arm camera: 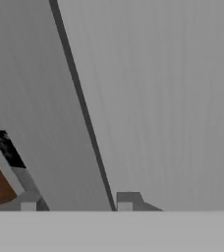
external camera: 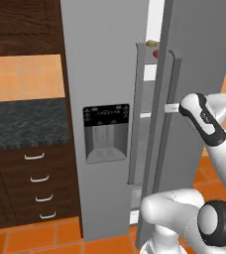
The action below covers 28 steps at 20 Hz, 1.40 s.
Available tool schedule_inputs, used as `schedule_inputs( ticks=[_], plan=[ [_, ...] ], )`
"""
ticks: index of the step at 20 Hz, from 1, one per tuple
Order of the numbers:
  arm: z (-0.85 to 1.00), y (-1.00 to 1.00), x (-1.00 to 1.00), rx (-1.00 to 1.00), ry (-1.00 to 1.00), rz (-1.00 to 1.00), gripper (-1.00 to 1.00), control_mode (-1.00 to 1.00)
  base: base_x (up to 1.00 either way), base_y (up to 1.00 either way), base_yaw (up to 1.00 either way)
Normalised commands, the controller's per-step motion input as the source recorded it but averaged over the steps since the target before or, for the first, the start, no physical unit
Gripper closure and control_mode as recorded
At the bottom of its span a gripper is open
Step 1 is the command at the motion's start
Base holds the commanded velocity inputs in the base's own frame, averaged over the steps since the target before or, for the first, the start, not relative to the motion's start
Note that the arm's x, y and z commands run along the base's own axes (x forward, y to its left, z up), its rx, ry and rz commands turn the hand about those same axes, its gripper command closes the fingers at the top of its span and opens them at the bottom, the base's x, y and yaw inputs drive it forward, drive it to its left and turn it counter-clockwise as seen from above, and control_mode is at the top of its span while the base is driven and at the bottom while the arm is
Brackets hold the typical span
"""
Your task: Take the strawberry from the fridge and place it on top of the pancake, located on the dining counter.
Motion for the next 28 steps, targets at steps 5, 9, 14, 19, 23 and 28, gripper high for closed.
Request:
schedule_inputs(
  ticks=[5, 9, 14, 19, 23, 28],
  plan=[
    [0.00, -0.94, -0.28, 0.06, 0.00, 0.00, 1.00, -1.00, 0.00, 0.00, 0.00],
    [-0.01, -0.19, -0.03, 0.00, 0.03, 0.00, -1.00, -1.00, 0.00, 0.00, 0.00],
    [0.02, -0.04, -0.52, 0.00, -0.08, 0.00, -1.00, -1.00, 0.00, 0.00, 0.00],
    [0.34, 0.06, -0.99, -0.01, -0.31, -0.02, -1.00, -1.00, 0.00, 0.00, 0.00],
    [0.44, 0.45, -0.69, -0.12, -0.23, -0.02, -1.00, -1.00, 0.00, 0.00, 0.00],
    [0.30, 0.91, -0.30, -0.27, -0.22, -0.06, -1.00, -1.00, 0.00, 0.00, 0.00]
  ],
)
